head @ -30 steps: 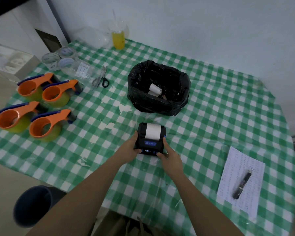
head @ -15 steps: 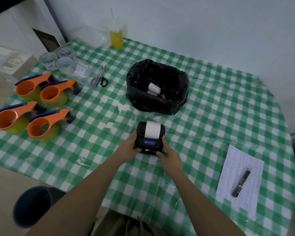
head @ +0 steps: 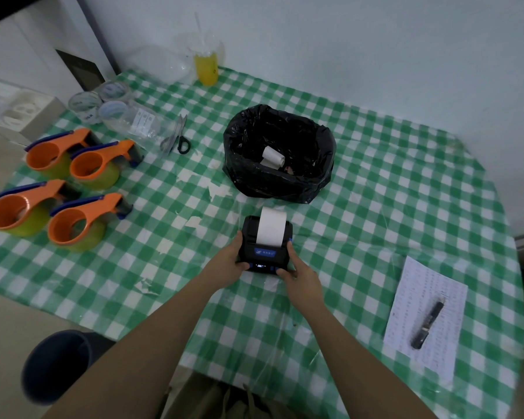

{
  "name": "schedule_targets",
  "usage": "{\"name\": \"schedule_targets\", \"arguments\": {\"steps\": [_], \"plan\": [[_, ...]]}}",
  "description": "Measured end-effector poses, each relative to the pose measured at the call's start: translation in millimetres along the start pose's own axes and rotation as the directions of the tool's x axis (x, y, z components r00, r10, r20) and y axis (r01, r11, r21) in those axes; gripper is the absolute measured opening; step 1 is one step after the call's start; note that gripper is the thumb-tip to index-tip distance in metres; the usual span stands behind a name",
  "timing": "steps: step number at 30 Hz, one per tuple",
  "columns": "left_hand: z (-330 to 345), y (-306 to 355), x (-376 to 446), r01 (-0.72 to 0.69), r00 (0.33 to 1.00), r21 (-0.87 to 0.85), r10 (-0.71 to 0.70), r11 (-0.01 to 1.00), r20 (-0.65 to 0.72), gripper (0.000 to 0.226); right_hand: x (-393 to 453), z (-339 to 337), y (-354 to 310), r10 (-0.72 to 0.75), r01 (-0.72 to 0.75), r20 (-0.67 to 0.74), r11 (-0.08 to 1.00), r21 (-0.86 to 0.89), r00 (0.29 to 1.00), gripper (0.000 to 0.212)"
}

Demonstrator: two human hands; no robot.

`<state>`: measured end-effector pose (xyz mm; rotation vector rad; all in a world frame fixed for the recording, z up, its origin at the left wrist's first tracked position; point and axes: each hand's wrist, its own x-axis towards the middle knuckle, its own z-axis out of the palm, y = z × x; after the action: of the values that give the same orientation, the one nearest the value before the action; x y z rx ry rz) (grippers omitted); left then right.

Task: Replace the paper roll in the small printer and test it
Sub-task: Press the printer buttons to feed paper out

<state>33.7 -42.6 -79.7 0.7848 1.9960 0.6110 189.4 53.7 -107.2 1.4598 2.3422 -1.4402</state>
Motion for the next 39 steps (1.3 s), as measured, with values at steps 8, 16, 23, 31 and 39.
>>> {"name": "schedule_targets", "arguments": {"steps": [8, 16, 23, 31, 39], "plan": [[-0.8, 4.6, -3.7, -0.008, 1.000, -0.022, 0.008, 1.000, -0.002, 0.080, -0.8, -0.2, -1.0, 0.008, -0.008, -0.009, 1.000, 0.005, 1.000, 0.065], [-1.2, 7.0, -5.3, -0.013, 1.000, -0.027, 0.013, 1.000, -0.005, 0.080, -2.2, -1.2, -2.4, 0.014, -0.014, 0.000, 1.000, 0.003, 1.000, 0.065], [-1.3, 7.2, -5.9, -0.008, 1.000, -0.041, 0.008, 0.999, 0.000, 0.079, -2.2, -0.8, -3.1, 0.009, -0.009, -0.007, 1.000, -0.002, 1.000, 0.065], [-0.8, 7.4, -5.7, -0.014, 1.000, -0.040, 0.014, 0.999, -0.008, 0.079, -1.6, -0.6, -3.5, 0.010, -0.010, -0.009, 1.000, 0.003, 1.000, 0.065], [0.0, 3.6, -2.3, -0.005, 1.000, -0.033, 0.005, 0.999, -0.006, 0.080, -1.2, -0.2, -2.0, 0.012, -0.012, -0.015, 1.000, -0.003, 1.000, 0.066]]}}
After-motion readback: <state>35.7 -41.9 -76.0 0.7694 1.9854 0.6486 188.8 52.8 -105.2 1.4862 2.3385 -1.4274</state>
